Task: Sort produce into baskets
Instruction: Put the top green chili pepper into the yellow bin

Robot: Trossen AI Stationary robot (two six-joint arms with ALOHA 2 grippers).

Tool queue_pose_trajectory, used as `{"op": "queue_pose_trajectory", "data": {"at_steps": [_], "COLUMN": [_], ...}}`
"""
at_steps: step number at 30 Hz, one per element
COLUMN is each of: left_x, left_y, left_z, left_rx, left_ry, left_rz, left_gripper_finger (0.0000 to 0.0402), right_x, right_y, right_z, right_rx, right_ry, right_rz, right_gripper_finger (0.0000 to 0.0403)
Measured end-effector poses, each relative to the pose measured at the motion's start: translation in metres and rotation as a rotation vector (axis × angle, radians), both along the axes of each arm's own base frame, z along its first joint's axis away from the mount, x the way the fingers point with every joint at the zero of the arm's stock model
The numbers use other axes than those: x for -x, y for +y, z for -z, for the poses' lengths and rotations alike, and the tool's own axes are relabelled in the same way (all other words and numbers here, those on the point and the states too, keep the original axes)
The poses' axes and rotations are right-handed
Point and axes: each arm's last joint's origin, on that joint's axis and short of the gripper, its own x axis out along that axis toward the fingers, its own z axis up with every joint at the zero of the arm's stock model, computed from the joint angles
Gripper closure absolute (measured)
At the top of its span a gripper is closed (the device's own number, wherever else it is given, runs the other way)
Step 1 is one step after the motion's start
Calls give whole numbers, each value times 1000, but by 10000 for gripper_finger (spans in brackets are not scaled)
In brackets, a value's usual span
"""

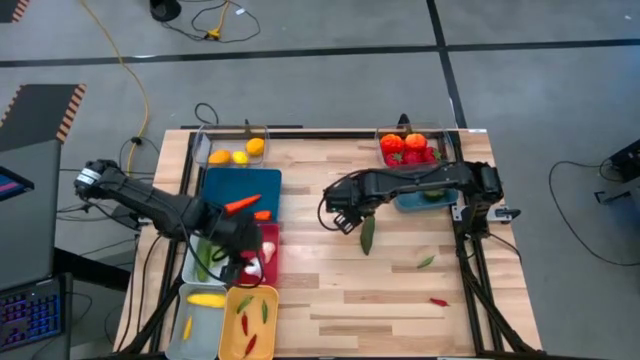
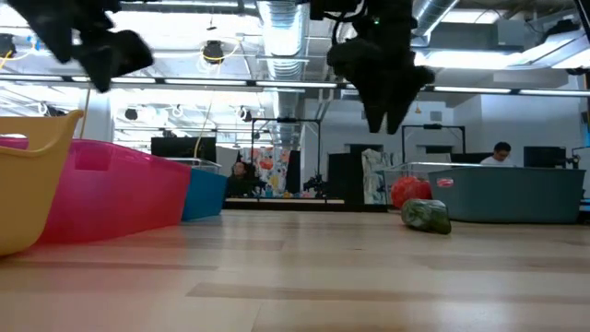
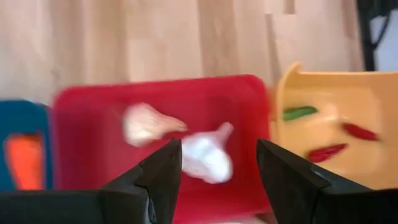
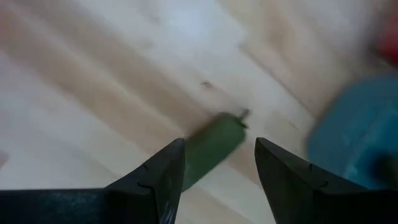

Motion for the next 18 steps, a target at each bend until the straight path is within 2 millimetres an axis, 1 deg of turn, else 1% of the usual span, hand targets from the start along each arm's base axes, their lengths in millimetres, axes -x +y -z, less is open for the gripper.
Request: {"op": "queue_pose_trajectory", "data": {"at_steps": [4, 6, 12, 18], "left_x": [-3, -4, -5, -5], "left_y": [6, 8, 10, 10], "left_z": [0, 0, -1, -1], "left_rx": [-91, -125, -164, -169], "left_ry": [-39, -52, -70, -71], "left_rz": [35, 45, 63, 63], "left_gripper_finger": [209, 209, 209, 209], "right_x": [7, 9, 16, 23], "right_y": [11, 20, 43, 55], "right_z": [0, 5, 28, 49], "right_rx": [117, 142, 156, 169], "right_ry": [15, 4, -10, -31], "right_rz": [170, 229, 358, 475], "right_gripper_finger": [180, 180, 180, 180]}}
